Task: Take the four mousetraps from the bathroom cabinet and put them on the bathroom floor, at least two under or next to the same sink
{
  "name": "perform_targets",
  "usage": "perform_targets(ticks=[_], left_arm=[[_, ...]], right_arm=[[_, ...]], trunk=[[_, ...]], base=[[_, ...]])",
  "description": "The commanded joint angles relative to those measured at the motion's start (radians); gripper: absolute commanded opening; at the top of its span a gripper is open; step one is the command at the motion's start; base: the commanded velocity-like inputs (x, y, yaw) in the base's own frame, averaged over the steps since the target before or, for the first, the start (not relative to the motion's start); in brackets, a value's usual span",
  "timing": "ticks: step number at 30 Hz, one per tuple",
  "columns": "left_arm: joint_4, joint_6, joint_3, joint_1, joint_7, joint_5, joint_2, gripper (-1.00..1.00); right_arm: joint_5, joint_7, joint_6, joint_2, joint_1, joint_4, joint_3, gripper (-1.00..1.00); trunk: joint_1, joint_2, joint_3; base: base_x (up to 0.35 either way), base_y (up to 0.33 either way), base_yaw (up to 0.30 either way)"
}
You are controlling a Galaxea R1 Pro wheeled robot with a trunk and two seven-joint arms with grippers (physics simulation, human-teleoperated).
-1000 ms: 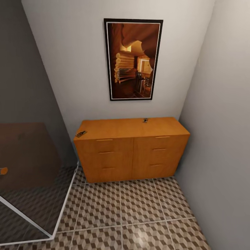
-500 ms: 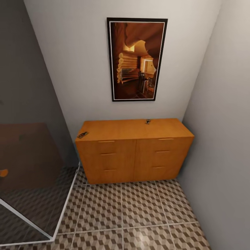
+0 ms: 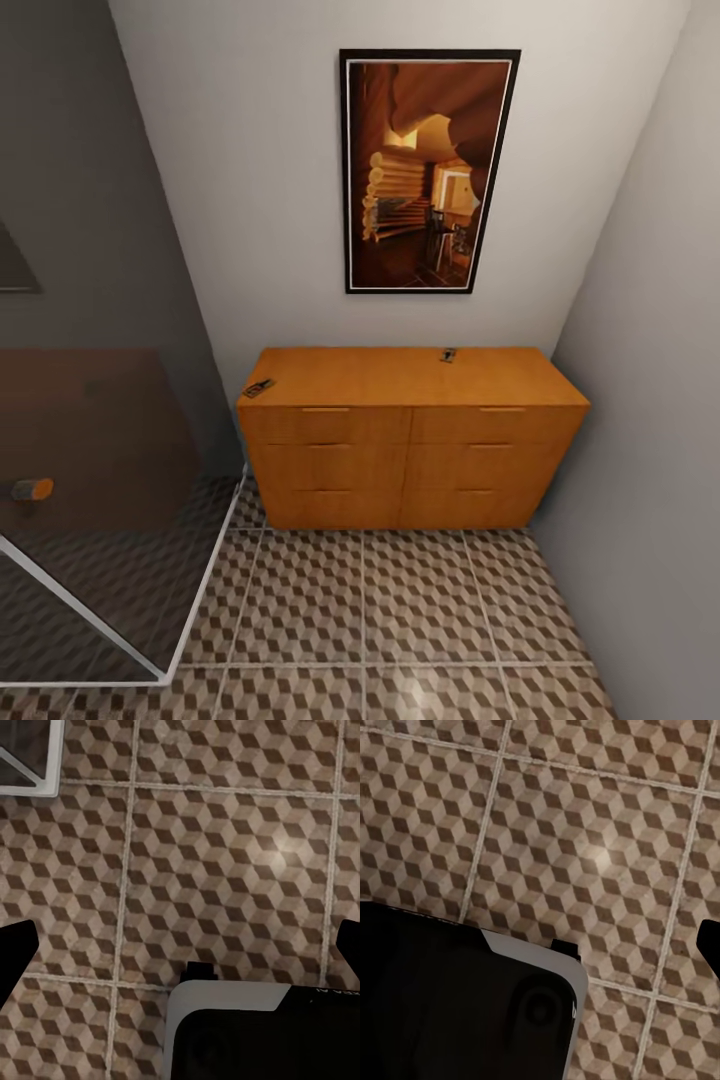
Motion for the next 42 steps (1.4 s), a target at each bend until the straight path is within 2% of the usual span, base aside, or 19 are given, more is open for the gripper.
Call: perform_targets(ticks=[1,36,42], left_arm=[[0.000,-0.003,-0.009,-0.001,0.005,0.004,0.000,1.00],[0.000,-0.003,-0.009,-0.001,0.005,0.004,0.000,1.00],[0.000,-0.004,-0.010,-0.001,0.005,0.004,0.000,1.00]], right_arm=[[-0.011,0.006,-0.003,0.000,-0.001,0.001,0.005,1.00],[-0.011,0.006,-0.003,0.000,-0.001,0.000,0.005,1.00],[-0.011,0.006,-0.003,0.000,-0.001,0.001,0.005,1.00]], trunk=[[0.001,-0.002,-0.002],[0.001,-0.002,-0.002],[0.001,-0.002,-0.002]], base=[[0.010,0.000,0.136],[0.001,0.000,0.017],[0.184,0.000,0.000]])
